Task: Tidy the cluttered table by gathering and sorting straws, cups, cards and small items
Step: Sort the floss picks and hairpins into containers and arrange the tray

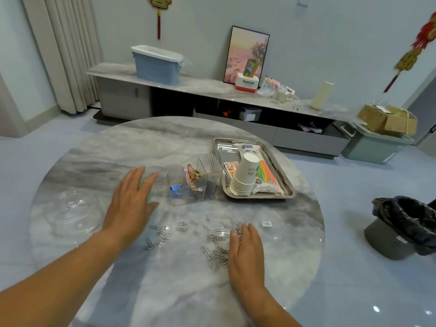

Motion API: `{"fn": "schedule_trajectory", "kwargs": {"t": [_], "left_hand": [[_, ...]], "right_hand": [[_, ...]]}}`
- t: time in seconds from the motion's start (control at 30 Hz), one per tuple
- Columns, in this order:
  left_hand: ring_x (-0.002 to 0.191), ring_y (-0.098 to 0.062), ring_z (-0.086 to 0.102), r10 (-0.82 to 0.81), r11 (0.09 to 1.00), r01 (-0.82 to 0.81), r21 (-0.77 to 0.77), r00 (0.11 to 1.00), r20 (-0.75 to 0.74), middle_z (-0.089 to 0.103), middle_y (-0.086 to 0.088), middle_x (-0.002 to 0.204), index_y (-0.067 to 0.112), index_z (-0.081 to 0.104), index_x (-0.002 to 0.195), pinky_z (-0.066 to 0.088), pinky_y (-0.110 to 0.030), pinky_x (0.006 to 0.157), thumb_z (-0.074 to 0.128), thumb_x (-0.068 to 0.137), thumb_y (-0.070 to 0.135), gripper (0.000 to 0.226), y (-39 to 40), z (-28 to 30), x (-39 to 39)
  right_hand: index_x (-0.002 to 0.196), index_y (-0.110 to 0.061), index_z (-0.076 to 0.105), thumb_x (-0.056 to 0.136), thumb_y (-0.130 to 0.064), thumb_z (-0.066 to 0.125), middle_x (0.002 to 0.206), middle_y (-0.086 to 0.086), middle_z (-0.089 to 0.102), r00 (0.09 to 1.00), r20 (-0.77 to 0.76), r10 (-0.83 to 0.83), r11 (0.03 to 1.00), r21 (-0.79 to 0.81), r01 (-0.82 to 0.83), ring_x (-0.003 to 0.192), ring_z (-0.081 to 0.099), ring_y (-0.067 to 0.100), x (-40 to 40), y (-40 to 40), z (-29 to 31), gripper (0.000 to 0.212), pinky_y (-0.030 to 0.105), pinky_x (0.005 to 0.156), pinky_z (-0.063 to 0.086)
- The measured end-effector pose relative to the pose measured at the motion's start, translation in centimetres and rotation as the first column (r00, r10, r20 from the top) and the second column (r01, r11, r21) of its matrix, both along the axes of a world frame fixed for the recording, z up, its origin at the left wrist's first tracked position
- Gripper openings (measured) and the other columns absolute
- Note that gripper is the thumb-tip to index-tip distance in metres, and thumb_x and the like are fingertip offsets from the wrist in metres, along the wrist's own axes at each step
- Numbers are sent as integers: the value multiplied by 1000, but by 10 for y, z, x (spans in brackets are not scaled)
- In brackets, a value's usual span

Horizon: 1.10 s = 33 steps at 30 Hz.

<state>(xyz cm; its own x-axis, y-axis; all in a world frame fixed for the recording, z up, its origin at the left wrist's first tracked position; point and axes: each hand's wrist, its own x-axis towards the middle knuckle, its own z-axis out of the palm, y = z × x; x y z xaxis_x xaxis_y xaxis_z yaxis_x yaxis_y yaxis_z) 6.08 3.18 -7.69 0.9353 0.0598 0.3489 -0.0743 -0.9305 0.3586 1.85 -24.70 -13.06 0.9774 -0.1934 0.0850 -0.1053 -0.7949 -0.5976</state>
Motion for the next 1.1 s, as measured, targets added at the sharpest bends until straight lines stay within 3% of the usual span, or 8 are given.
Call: {"fn": "schedule_trajectory", "kwargs": {"t": [0.07, 0.17, 0.27, 0.37, 0.5, 0.77, 0.97, 1.1], "left_hand": [[125, -30, 47, -29, 996, 46, -79, 978, 207, 51, -7, 136, 16, 55, 137, 39, -40, 106, 60, 97, 24, 41, -11, -15, -21], [111, -24, 50, 64, 969, -23, -247, 985, 163, 53, 2, 117, 19, 59, 121, 38, -30, 95, 46, 99, 33, 30, -32, -45, -59], [124, -26, 46, 205, 924, -197, -327, 979, -8, 52, 0, 128, 17, 57, 127, 37, -36, 104, 48, 102, 35, 32, -40, -63, -68], [144, -28, 30, 191, 951, -229, -210, 964, -184, 40, -10, 153, 13, 46, 145, 20, -41, 123, 32, 101, 50, 60, -50, -59, -61], [156, -18, 0, 104, 986, -138, -96, 950, -296, 8, -3, 170, 23, 20, 160, -4, -35, 126, 13, 101, 61, 71, -58, -67, -49], [151, 4, -13, -199, 980, 199, -31, 932, -303, -1, 14, 169, 30, 9, 163, -16, -22, 120, 10, 105, 54, 62, -75, -70, -18], [146, 16, 7, -447, 888, 393, -237, 858, -252, 23, 22, 163, 37, 20, 160, 0, -16, 122, 20, 109, 38, 50, -89, -62, -17], [143, 13, 23, -452, 855, 346, -386, 862, -229, 32, 32, 156, 52, 16, 156, 18, -20, 121, 22, 107, 47, 50, -91, -63, -32]], "right_hand": [[149, -12, 46, 106, -42, 34, 158, 8, 38, 1000, 21, -7, 999, -52, 8, 149, 27, 22, 2, -1, -2, 54, 39, 123, 21], [145, -11, 50, 105, -43, 35, 155, 10, 41, 998, 46, -40, 992, -116, 45, 147, 28, 25, 6, -6, -3, 53, 42, 121, 22], [147, -10, 48, 105, -45, 33, 158, 12, 38, 998, 34, -52, 987, -149, 57, 149, 25, 27, 12, -7, -4, 56, 43, 123, 18], [151, -12, 44, 105, -49, 29, 161, 11, 34, 997, 24, -78, 984, -160, 81, 151, 23, 27, 15, -8, -4, 61, 42, 125, 14], [154, -15, 38, 104, -55, 24, 164, 11, 28, 995, 2, -100, 986, -136, 99, 153, 17, 28, 19, -7, -4, 66, 43, 126, 11], [160, -18, 27, 107, -48, 22, 168, -2, 21, 987, -57, 150, 983, -100, -155, 155, 9, 10, 23, 14, -8, 61, 30, 126, 1], [157, -30, 35, 107, -32, 23, 161, -16, 33, 898, 21, 439, 898, 10, -439, 147, 19, -10, 10, 32, -8, 51, 25, 125, 11], [134, -42, 56, 101, -39, 24, 139, -26, 55, 958, 129, 257, 916, 284, -284, 134, 43, -7, 4, 29, -6, 47, 20, 115, 32]]}}
